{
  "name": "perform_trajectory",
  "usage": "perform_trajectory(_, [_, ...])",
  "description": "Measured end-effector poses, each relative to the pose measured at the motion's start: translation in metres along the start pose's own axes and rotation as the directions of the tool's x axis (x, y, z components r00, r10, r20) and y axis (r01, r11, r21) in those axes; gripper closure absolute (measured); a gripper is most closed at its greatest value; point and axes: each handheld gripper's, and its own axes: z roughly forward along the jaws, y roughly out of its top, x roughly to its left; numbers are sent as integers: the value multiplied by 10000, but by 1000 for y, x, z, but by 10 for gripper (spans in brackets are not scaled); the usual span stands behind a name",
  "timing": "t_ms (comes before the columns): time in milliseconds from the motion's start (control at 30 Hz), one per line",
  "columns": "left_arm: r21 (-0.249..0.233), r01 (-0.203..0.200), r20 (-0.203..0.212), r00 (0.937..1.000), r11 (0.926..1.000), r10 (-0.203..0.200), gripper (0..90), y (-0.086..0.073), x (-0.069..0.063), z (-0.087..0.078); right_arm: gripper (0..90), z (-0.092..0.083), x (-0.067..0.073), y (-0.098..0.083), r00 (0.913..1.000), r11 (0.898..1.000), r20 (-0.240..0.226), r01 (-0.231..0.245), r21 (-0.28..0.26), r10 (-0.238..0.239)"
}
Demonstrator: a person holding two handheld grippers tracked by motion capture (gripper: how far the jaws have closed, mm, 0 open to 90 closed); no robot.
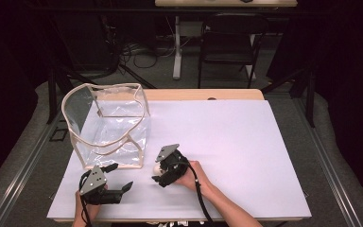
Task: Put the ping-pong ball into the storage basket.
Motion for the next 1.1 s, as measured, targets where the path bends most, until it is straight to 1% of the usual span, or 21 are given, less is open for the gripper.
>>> perform_trajectory(33, [2, -24, 17, 10000, 10000, 24, 161, 0, 0, 0, 233, 0, 0, 0, 10000, 10000, -6, 65, -2, -65])
perform_trajectory(67, [2, -24, 17, 10000, 10000, 24, 161, 0, 0, 0, 233, 0, 0, 0, 10000, 10000, -6, 65, -2, -65])
perform_trajectory(100, [5, -36, 10, 10000, 10000, 36, 161, 0, -1, 0, 286, -1, 2, 1, 9999, 9999, 77, 110, 14, -110])
perform_trajectory(133, [5, -36, 10, 10000, 10000, 36, 161, 0, -1, 0, 286, -1, 2, 1, 9999, 9999, 77, 110, 14, -110])
perform_trajectory(167, [34, -32, 30, 10000, 10000, 31, 161, 0, -1, 0, 322, 0, 2, 2, 9998, 9999, 143, 163, 23, -163])
perform_trajectory(233, [23, -15, 32, 10000, 10000, 15, 161, 0, 0, 0, 324, 0, 3, 2, 9998, 9998, 108, 179, 68, -179])
perform_trajectory(367, [59, -49, 59, 10000, 10000, 48, 161, 0, 0, 1, 389, 3, 5, 2, 9994, 9993, 173, 293, 211, -297])
perform_trajectory(467, [62, -49, 70, 10000, 10000, 48, 161, 0, -1, 1, 413, 3, 6, 3, 9994, 9992, 144, 325, 246, -328])
perform_trajectory(500, [56, -33, 62, 10000, 10000, 33, 161, 0, 0, 1, 449, 3, 6, 3, 9993, 9991, 200, 312, 270, -317])
perform_trajectory(600, [60, -37, 57, 10000, 10000, 37, 161, 0, 0, 1, 459, 5, 6, 2, 9994, 9991, 213, 260, 338, -268])
perform_trajectory(633, [36, -32, 56, 10000, 10000, 31, 161, 0, 0, 1, 499, 5, 6, 2, 9992, 9988, 227, 317, 362, -325])
perform_trajectory(733, [49, -28, 47, 10000, 10000, 27, 161, 0, 0, 1, 503, 5, 5, 2, 9994, 9991, 203, 276, 325, -283])
perform_trajectory(867, [53, -40, 61, 10000, 10000, 39, 161, 0, 0, 1, 507, 3, 5, 2, 9994, 9995, 291, 199, 265, -206])
perform_trajectory(933, [39, -40, 67, 10000, 10000, 40, 161, 0, 0, 1, 507, 2, 4, 2, 9990, 9994, 339, 266, 236, -274])
perform_trajectory(1100, [31, -68, 74, 9999, 10000, 68, 161, 0, 0, 0, 507, -2, 3, 3, 9988, 9996, 431, 223, 153, -229])
